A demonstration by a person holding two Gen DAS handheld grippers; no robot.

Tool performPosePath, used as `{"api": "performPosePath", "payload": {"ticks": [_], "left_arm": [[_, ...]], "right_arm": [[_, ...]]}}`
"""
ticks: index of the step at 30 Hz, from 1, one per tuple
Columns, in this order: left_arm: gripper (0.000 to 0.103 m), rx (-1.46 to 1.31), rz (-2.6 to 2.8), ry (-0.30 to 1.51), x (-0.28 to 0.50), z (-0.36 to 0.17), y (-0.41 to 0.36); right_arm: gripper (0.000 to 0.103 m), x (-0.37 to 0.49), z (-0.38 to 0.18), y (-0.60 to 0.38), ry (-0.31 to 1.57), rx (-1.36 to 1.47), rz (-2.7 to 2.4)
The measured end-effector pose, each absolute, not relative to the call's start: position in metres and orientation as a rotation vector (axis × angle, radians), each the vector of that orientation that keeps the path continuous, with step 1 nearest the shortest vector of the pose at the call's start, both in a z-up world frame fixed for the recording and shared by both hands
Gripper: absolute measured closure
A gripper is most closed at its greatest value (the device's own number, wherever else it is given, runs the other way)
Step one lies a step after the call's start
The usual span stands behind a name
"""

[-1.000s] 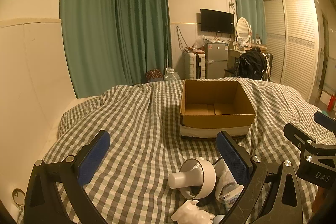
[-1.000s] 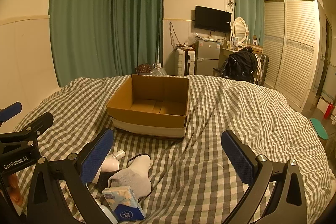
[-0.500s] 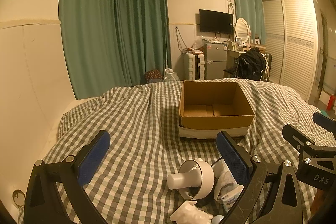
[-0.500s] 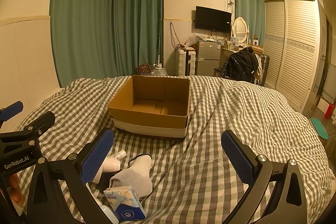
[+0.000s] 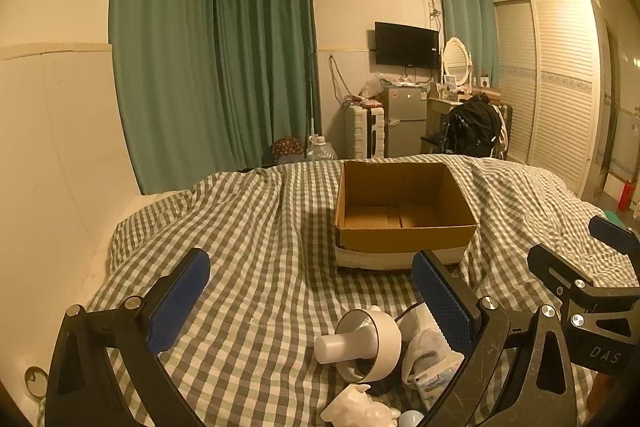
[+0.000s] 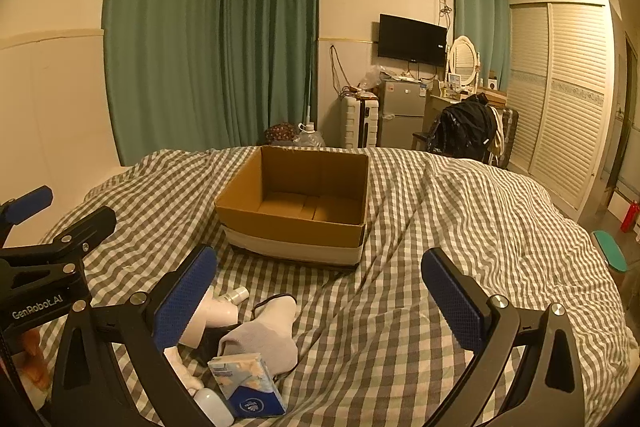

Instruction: Organize objects

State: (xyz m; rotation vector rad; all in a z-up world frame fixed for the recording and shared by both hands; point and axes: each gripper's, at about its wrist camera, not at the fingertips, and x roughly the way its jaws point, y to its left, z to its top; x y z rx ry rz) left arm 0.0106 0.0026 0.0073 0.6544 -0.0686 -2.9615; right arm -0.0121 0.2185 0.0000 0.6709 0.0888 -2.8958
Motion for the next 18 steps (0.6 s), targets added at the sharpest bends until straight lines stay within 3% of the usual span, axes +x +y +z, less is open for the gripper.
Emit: {"api": "performPosePath", "payload": {"ticks": [8,18], "left_arm": [[0.0,0.774,-2.915,-0.098,0.012,0.0,-0.005],[0.0,1.077,-2.862,-0.148,0.013,-0.072,0.001]], "right_arm": [[0.0,-0.005,0.001,0.214,0.132,0.696,-2.874],[0.004,-0.009,-0.054,0.203,0.202,0.964,-2.724]]}}
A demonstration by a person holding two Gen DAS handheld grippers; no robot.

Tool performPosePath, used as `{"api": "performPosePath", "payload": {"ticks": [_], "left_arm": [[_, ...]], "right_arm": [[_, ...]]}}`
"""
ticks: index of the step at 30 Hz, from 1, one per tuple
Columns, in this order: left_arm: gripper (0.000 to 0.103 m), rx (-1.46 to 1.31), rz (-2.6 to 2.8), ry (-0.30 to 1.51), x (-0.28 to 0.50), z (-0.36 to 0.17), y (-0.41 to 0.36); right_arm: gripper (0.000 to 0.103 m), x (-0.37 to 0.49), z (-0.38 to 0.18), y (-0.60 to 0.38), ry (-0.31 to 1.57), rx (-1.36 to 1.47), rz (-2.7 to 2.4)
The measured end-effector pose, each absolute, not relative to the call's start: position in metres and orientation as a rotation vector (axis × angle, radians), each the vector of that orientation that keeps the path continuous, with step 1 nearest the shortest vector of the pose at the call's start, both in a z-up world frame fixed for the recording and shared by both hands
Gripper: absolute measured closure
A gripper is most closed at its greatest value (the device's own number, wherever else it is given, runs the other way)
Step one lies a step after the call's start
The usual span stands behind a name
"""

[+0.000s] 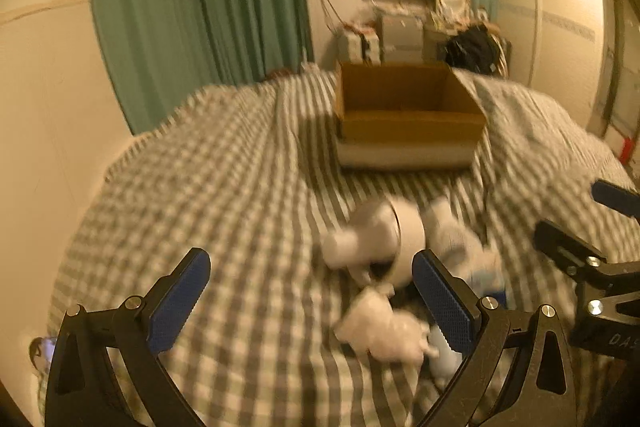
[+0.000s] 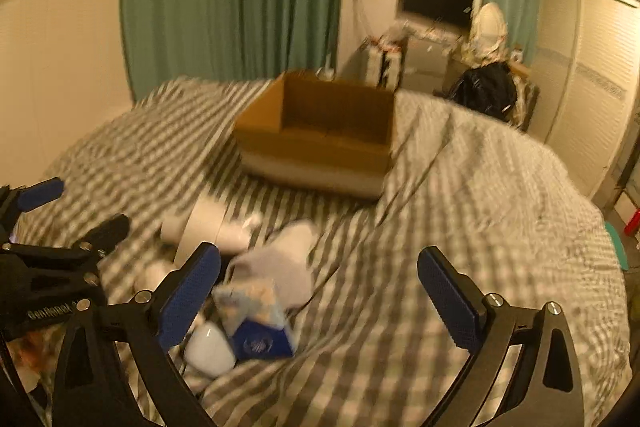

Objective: Organize objects
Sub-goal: 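Grasp the white plush toy with the left tool while the right tool grasps the tissue pack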

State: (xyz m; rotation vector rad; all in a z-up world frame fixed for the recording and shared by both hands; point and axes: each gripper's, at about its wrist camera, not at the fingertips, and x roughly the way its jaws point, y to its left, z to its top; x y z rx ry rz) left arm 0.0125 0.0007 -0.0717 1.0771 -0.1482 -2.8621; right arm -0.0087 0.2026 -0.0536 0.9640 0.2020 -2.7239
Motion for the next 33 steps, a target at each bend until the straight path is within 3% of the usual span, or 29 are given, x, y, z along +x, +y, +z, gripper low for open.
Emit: {"api": "performPosePath", "payload": {"ticks": [3,9,10,12,13,25,28,32,33], "left_arm": [[0.001,1.201,-2.826,-0.189,0.008,-0.1,0.008],[0.005,1.404,-2.858,-0.207,0.0,-0.129,0.021],[0.008,1.439,-2.862,-0.209,-0.001,-0.133,0.024],[0.033,1.511,-2.859,-0.203,-0.006,-0.141,0.028],[0.035,1.538,-2.862,-0.199,-0.009,-0.145,0.03],[0.035,1.284,-2.857,-0.082,0.007,-0.101,-0.014],[0.035,1.274,-2.843,-0.049,0.008,-0.1,-0.024],[0.035,1.281,-2.849,-0.04,0.011,-0.098,-0.028],[0.035,1.28,-2.853,-0.045,0.009,-0.099,-0.027]], "right_arm": [[0.01,-0.017,-0.075,0.198,0.197,1.065,-2.649],[0.01,-0.027,-0.097,0.197,0.196,1.155,-2.601],[0.01,-0.026,-0.097,0.197,0.196,1.162,-2.599],[0.012,-0.028,-0.099,0.196,0.199,1.17,-2.599],[0.012,-0.027,-0.1,0.195,0.201,1.171,-2.597],[0.016,-0.028,-0.108,0.18,0.235,1.2,-2.533],[0.025,-0.03,-0.116,0.172,0.24,1.24,-2.483],[0.049,-0.036,-0.129,0.162,0.285,1.297,-2.435],[0.05,-0.036,-0.13,0.162,0.283,1.297,-2.426]]}}
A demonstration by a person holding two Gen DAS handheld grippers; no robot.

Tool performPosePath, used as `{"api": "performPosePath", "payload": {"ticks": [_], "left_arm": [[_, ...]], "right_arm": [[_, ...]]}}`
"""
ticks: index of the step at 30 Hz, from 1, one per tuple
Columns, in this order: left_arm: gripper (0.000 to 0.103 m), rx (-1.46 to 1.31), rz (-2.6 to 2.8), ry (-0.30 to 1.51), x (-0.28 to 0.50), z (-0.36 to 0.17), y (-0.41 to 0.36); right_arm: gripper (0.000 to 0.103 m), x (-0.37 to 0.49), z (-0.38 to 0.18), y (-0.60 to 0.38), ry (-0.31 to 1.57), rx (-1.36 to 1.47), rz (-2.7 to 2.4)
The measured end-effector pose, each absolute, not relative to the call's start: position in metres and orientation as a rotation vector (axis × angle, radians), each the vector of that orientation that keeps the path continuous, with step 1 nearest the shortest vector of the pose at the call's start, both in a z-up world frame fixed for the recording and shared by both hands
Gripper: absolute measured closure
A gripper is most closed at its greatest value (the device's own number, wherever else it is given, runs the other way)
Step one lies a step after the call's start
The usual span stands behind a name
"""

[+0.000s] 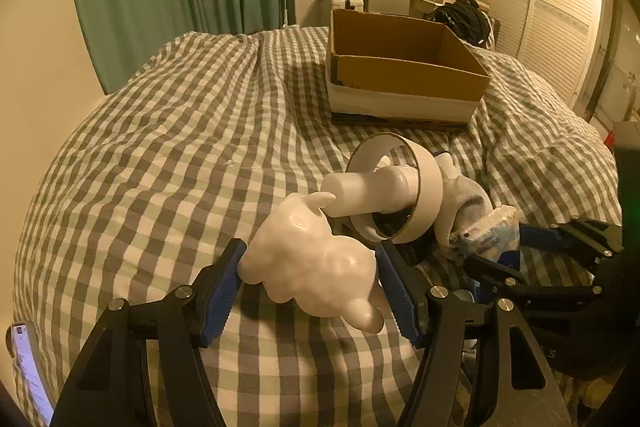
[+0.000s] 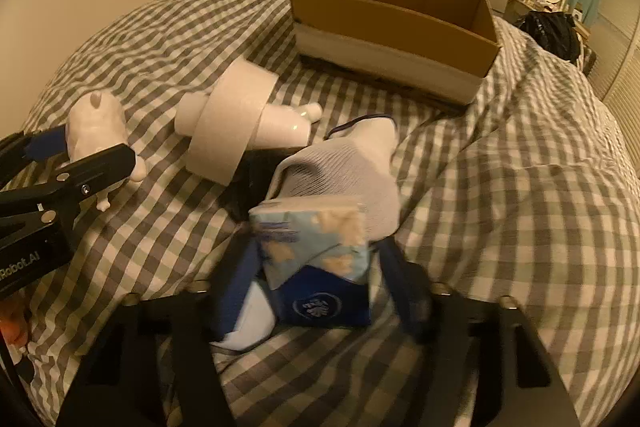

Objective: Organize objects
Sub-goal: 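Grasp the white plush toy with the left tool while the right tool grasps the tissue pack, then carry the plush toy and tissue pack into the box and open both tools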

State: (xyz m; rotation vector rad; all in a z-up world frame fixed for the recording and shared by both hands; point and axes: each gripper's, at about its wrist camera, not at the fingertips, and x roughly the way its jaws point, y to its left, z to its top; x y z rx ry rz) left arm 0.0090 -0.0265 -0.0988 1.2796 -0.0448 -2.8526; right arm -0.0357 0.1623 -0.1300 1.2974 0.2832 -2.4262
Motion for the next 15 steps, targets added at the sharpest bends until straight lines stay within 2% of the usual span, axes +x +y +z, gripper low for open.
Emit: {"api": "performPosePath", "payload": {"ticks": [6,15], "left_arm": [[0.035,1.256,-2.869,-0.056,0.009,-0.092,-0.023],[0.035,1.139,-2.937,-0.065,-0.006,-0.055,-0.022]], "right_arm": [[0.052,-0.028,-0.117,0.166,0.288,1.225,-2.483],[0.052,-0.033,-0.055,0.182,0.198,1.059,-2.543]]}}
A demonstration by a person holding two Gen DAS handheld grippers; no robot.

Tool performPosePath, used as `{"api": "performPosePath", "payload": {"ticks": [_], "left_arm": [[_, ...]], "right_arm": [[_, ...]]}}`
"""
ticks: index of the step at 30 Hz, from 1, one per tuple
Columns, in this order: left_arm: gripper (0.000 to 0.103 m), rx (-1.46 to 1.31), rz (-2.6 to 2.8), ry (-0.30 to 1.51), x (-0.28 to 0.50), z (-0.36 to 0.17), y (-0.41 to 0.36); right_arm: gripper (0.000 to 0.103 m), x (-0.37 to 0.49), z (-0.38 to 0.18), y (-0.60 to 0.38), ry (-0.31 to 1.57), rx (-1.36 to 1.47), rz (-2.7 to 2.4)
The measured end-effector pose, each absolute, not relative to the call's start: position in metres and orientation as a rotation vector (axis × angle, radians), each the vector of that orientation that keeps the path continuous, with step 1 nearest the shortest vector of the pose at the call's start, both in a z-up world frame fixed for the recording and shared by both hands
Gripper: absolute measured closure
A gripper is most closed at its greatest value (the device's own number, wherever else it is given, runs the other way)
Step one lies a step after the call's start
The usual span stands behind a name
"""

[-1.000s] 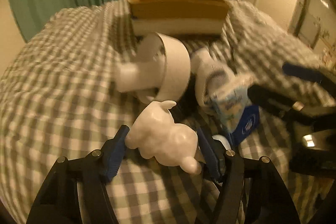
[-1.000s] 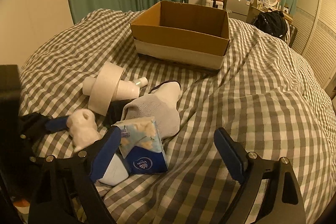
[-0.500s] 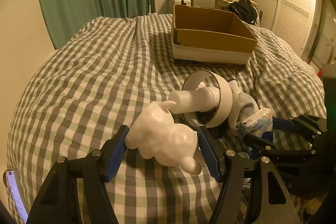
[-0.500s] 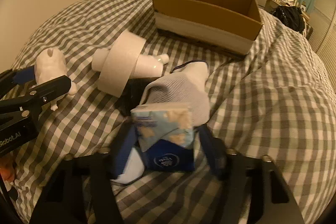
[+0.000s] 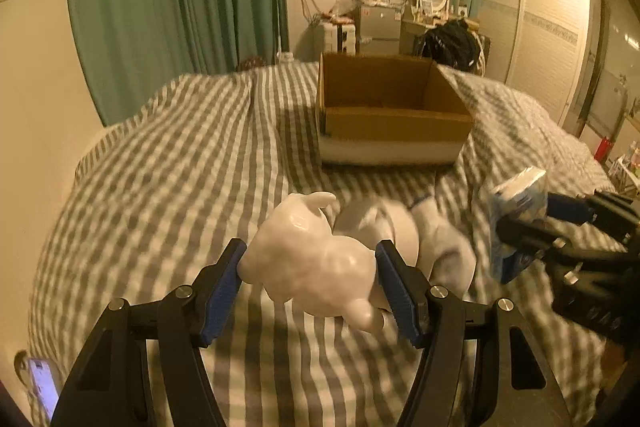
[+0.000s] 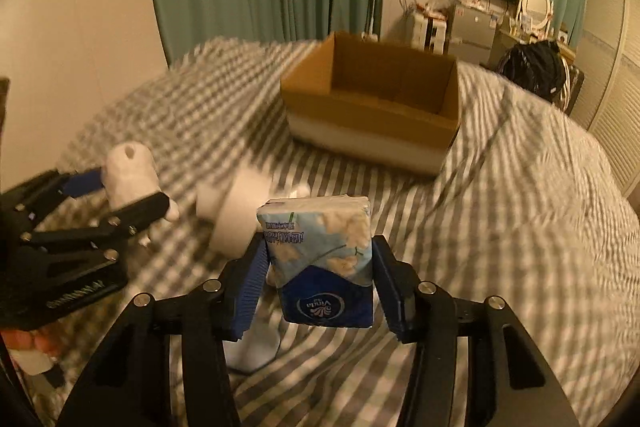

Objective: Organize objects
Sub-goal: 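Carry the plush toy and tissue pack into the box and open both tools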

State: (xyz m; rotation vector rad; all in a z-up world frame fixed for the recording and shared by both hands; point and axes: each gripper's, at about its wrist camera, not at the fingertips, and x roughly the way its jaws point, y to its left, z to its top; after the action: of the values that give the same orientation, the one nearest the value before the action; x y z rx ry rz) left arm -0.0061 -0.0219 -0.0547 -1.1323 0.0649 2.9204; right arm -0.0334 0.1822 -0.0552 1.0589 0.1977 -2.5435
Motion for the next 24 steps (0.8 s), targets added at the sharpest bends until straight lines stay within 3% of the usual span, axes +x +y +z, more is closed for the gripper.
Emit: {"api": "performPosePath", "payload": {"ticks": [12,24], "left_arm": [[0.035,-0.935,2.925,0.122,-0.095,0.015,-0.002],[0.035,-0.908,2.871,0.217,-0.227,0.021,0.032]], "right_arm": [[0.052,-0.105,0.037,0.195,0.214,0.853,-2.664],[0.052,-0.231,0.039,0.207,0.141,0.885,-2.705]]}}
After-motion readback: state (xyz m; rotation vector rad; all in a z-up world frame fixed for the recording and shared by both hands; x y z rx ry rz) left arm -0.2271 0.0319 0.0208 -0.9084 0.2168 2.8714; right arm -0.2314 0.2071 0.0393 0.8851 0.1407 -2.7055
